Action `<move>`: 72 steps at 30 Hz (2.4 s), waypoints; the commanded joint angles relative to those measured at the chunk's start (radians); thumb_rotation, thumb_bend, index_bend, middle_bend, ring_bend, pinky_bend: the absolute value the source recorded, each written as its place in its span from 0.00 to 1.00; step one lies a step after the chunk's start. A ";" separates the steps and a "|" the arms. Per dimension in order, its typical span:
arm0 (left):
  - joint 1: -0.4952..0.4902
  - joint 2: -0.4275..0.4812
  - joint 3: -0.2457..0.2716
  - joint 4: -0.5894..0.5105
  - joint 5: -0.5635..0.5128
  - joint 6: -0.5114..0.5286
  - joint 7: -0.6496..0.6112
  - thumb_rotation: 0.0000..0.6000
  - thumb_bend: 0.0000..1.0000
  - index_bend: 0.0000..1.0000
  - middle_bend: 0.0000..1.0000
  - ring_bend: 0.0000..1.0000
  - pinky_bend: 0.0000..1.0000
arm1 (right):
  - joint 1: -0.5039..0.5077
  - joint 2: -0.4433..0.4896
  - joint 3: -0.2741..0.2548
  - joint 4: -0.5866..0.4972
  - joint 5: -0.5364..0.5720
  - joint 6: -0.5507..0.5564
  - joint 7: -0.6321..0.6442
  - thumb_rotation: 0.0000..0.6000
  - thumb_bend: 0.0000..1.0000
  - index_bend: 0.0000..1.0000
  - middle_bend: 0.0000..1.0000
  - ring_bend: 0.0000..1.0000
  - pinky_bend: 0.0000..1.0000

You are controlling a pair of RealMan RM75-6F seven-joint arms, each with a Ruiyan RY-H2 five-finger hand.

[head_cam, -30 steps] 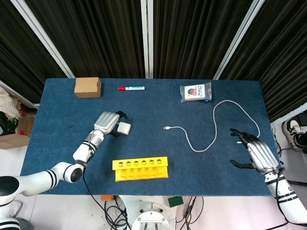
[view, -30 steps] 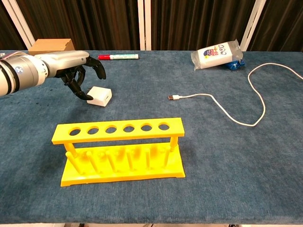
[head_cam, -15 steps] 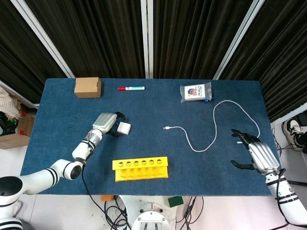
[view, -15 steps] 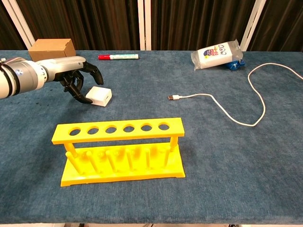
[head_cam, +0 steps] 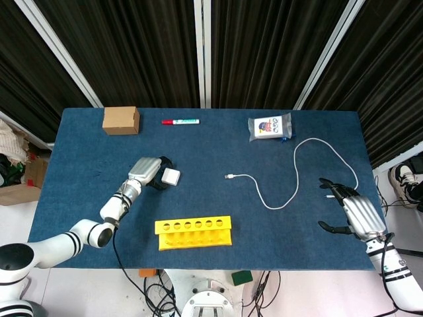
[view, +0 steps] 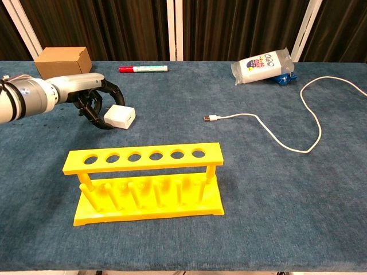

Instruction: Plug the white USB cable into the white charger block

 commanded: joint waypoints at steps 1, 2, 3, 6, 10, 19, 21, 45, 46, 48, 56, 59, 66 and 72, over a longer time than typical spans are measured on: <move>-0.001 -0.006 -0.001 0.011 0.000 0.000 -0.002 1.00 0.16 0.37 0.30 0.62 0.72 | -0.002 0.001 0.000 -0.001 0.000 0.002 0.000 1.00 0.18 0.15 0.25 0.19 0.27; -0.001 -0.009 -0.003 0.015 -0.001 0.003 -0.004 1.00 0.16 0.39 0.31 0.62 0.72 | -0.003 0.001 -0.001 -0.002 0.000 0.003 0.000 1.00 0.18 0.15 0.25 0.19 0.27; 0.001 -0.011 -0.006 0.016 -0.003 0.006 -0.008 1.00 0.16 0.40 0.33 0.62 0.72 | -0.004 0.002 -0.001 -0.002 0.000 0.004 0.000 1.00 0.18 0.15 0.25 0.19 0.27; 0.010 -0.017 -0.022 0.015 -0.012 0.023 -0.034 1.00 0.18 0.50 0.44 0.64 0.73 | -0.007 0.002 -0.002 -0.004 0.000 0.006 -0.003 1.00 0.18 0.15 0.25 0.19 0.27; 0.021 -0.022 -0.035 0.010 -0.022 0.053 -0.038 1.00 0.19 0.61 0.55 0.68 0.77 | -0.007 0.003 0.000 -0.008 0.000 0.007 -0.011 1.00 0.18 0.15 0.25 0.19 0.27; 0.047 0.042 -0.071 -0.174 -0.114 0.108 0.042 1.00 0.19 0.62 0.57 0.69 0.78 | 0.101 -0.001 0.079 -0.064 0.047 -0.100 -0.111 1.00 0.18 0.16 0.26 0.19 0.31; 0.051 0.055 -0.080 -0.225 -0.138 0.121 0.056 1.00 0.20 0.62 0.57 0.69 0.78 | 0.153 -0.017 0.118 -0.073 0.086 -0.152 -0.159 1.00 0.19 0.17 0.27 0.21 0.35; 0.018 0.032 -0.105 -0.360 -0.253 0.206 0.198 1.00 0.20 0.62 0.57 0.69 0.79 | 0.744 -0.566 0.228 0.272 1.052 -0.411 -1.062 1.00 0.32 0.37 0.31 0.29 0.44; 0.016 0.031 -0.104 -0.358 -0.253 0.203 0.197 1.00 0.20 0.62 0.57 0.69 0.79 | 0.761 -0.580 0.228 0.286 1.084 -0.409 -1.079 1.00 0.32 0.37 0.30 0.28 0.42; 0.016 0.030 -0.103 -0.353 -0.252 0.199 0.191 1.00 0.20 0.62 0.57 0.69 0.79 | 0.794 -0.617 0.224 0.325 1.134 -0.395 -1.110 1.00 0.32 0.37 0.30 0.26 0.40; 0.014 0.028 -0.099 -0.334 -0.247 0.179 0.169 1.00 0.20 0.62 0.56 0.69 0.79 | 0.831 -0.733 0.218 0.468 1.164 -0.382 -1.088 1.00 0.33 0.49 0.30 0.23 0.33; 0.013 0.028 -0.098 -0.327 -0.245 0.172 0.163 1.00 0.20 0.62 0.56 0.69 0.79 | 0.829 -0.766 0.211 0.502 1.147 -0.360 -1.080 1.00 0.33 0.50 0.29 0.18 0.27; 0.011 0.031 -0.097 -0.325 -0.238 0.165 0.150 1.00 0.20 0.62 0.55 0.69 0.78 | 0.827 -0.820 0.203 0.551 1.122 -0.321 -1.087 1.00 0.34 0.50 0.26 0.13 0.23; 0.016 0.032 -0.091 -0.323 -0.232 0.165 0.141 1.00 0.20 0.62 0.55 0.69 0.78 | 0.826 -0.863 0.198 0.602 1.098 -0.319 -1.097 1.00 0.36 0.50 0.26 0.12 0.23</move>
